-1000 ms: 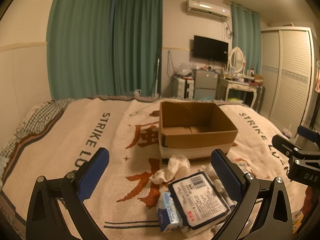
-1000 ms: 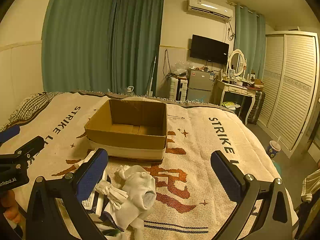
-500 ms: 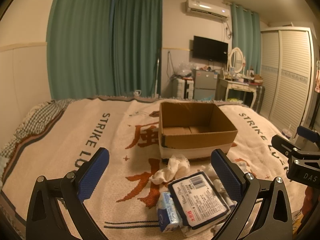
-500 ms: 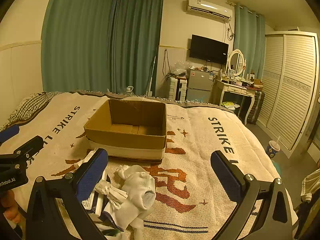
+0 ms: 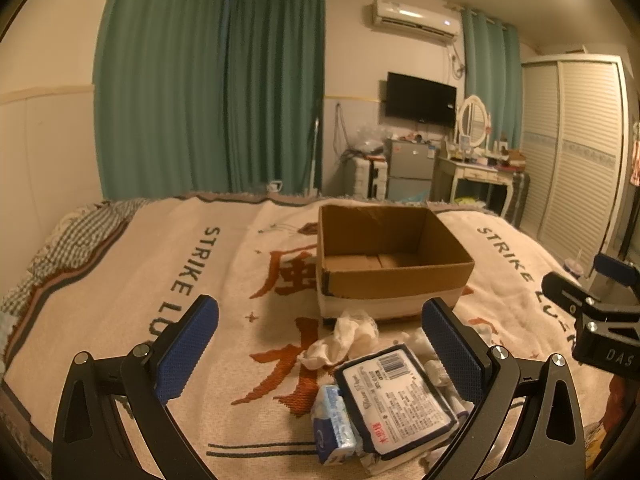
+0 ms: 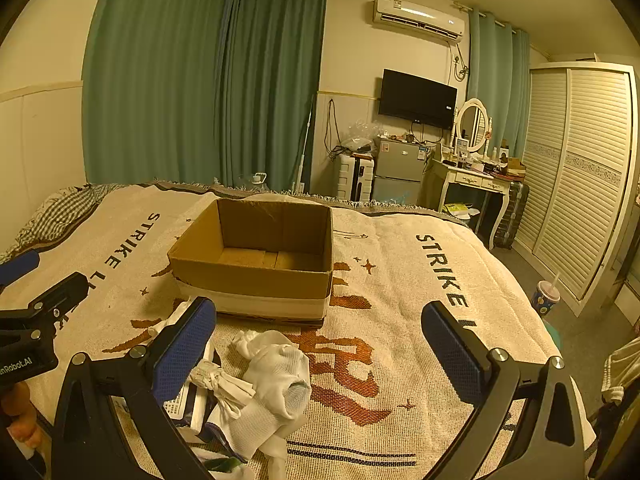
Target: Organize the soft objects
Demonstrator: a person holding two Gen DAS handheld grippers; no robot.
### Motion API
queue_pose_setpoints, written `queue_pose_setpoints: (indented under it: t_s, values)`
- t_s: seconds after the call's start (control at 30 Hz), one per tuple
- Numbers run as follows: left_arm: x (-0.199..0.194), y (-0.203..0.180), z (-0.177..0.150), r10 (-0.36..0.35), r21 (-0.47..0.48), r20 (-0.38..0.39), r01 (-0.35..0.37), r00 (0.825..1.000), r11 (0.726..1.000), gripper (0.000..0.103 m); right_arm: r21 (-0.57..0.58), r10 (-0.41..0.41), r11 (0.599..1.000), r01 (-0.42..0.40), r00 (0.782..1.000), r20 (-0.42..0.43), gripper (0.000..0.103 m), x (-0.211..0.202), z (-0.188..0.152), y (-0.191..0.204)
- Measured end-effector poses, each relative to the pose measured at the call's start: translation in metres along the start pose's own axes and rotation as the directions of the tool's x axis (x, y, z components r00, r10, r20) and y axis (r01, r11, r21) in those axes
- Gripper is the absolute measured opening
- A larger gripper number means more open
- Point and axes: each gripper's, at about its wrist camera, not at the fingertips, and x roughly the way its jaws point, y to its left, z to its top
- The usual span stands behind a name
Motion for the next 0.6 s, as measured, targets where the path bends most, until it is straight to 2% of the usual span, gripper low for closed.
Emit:
queue_pose_setpoints:
  t_s: [0.27, 0.4, 0.53, 0.6]
  values:
    - [-0.014, 0.002, 0.011, -0.012, -0.004, 0.029, 0.012, 1.0, 1.0, 0.103, -0.001, 0.006, 1.0, -0.006, 1.0, 0.004, 0.103, -0.006, 0.004, 0.001]
    - [-0.024, 0.007, 0.016, 0.004, 0.014, 0.048, -0.005, 0.999, 1.0, 0.103, -0.013, 0.022, 1.0, -0.022, 1.0, 0.012, 0.103, -0.016, 0.008, 0.006]
    - [-0.02, 0.021, 0.004, 0.028, 0.033, -0.001, -0.028, 1.0, 0.999, 0.103, -0.044, 0.024, 0.999, -0.024, 1.0, 0.004, 0.103, -0.022, 0.004, 0.013]
    - [-0.01, 0.03, -0.01, 0.032, 0.027, -0.066, -0.03, 0.997, 0.999, 0.102, -0.051, 0.024, 0.998, -0.025, 1.0, -0.018, 0.103, -0.02, 0.0, 0.017]
